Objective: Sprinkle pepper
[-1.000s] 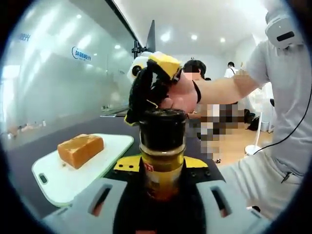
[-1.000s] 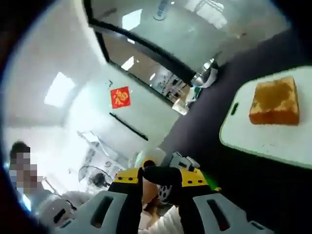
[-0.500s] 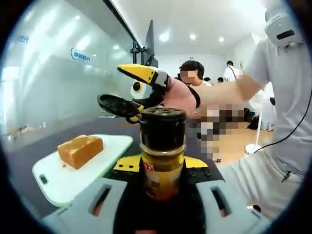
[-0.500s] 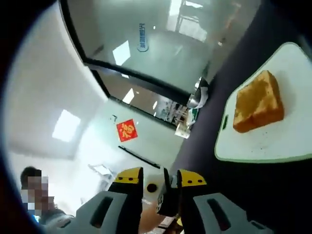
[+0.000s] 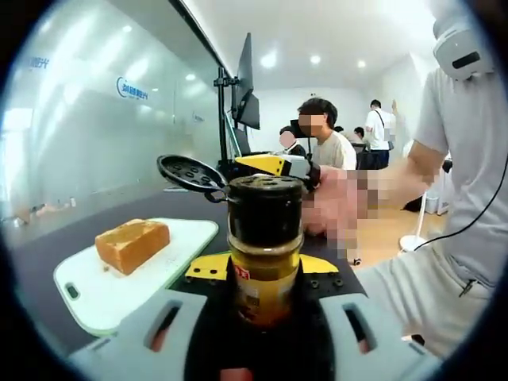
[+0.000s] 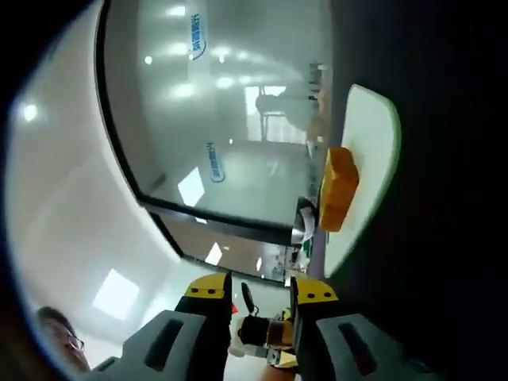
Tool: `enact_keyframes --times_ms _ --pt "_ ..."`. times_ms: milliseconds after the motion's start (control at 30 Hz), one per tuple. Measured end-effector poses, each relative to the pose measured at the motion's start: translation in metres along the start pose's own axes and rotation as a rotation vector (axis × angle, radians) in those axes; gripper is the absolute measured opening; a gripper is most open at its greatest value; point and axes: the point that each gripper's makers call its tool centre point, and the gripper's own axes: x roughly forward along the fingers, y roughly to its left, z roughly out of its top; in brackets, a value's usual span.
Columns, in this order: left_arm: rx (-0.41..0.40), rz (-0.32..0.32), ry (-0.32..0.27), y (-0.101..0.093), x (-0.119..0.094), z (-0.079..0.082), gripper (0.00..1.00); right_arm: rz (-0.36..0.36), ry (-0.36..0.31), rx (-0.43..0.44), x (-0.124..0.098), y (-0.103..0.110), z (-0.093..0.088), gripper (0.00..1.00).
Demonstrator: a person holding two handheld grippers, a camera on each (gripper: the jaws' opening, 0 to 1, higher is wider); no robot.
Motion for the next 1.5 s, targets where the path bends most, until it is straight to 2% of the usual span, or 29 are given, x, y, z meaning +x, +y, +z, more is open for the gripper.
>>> enact_keyframes --times_ms 233,267,300,400,433,567,700,867,1000,1100,1167,1300,1500 --pt "0.008 0.016 0.002 0.001 0.0 -0.001 0.22 -0.028 -0.002 -0.019 0.002 -0.007 0.0 0.23" --pt "0.026 0.02 0.002 0.002 -0.001 -0.001 0.23 -0.029 -0.002 -0.018 0.002 -0.007 -0.001 0.23" --pt "0.069 0.053 0.007 0.009 -0.002 -0.001 0.26 -0.028 -0.002 -0.015 0.001 -0.007 -0.001 0.22" --pt "0.038 0.038 0.013 0.006 -0.002 -0.004 0.36 -0.016 0.004 -0.008 0.0 -0.005 -0.004 0.21" --pt "0.038 0.029 0.005 0.005 -0.003 -0.002 0.36 -0.012 0.012 -0.01 -0.001 -0.005 -0.005 0.21" --pt "-0.036 -0.014 -0.089 -0.002 -0.004 0.018 0.36 -0.007 0.022 -0.029 0.0 -0.003 -0.009 0.2" --pt "-0.041 -0.021 -0.11 -0.001 -0.005 0.026 0.36 -0.005 0.024 -0.05 0.0 -0.003 -0.01 0.2" --pt "-0.06 -0.034 -0.124 -0.003 -0.001 0.033 0.35 -0.003 0.025 -0.057 0.001 -0.006 -0.005 0.2" --pt "-0.056 -0.041 -0.136 -0.003 0.001 0.039 0.35 -0.003 0.04 -0.092 0.001 -0.003 -0.012 0.19" --pt "-0.046 -0.032 -0.101 0.002 0.006 0.032 0.31 -0.002 0.039 -0.102 0.001 -0.004 -0.011 0.19" --pt "-0.044 -0.023 -0.1 0.005 0.006 0.032 0.25 -0.003 0.038 -0.102 0.001 -0.005 -0.011 0.19" --pt "-0.017 -0.018 -0.101 0.005 0.008 0.032 0.23 -0.016 0.037 -0.119 0.001 -0.007 -0.011 0.18" --pt "-0.02 -0.023 -0.107 0.005 0.007 0.032 0.23 -0.021 0.041 -0.134 0.001 -0.008 -0.011 0.18"
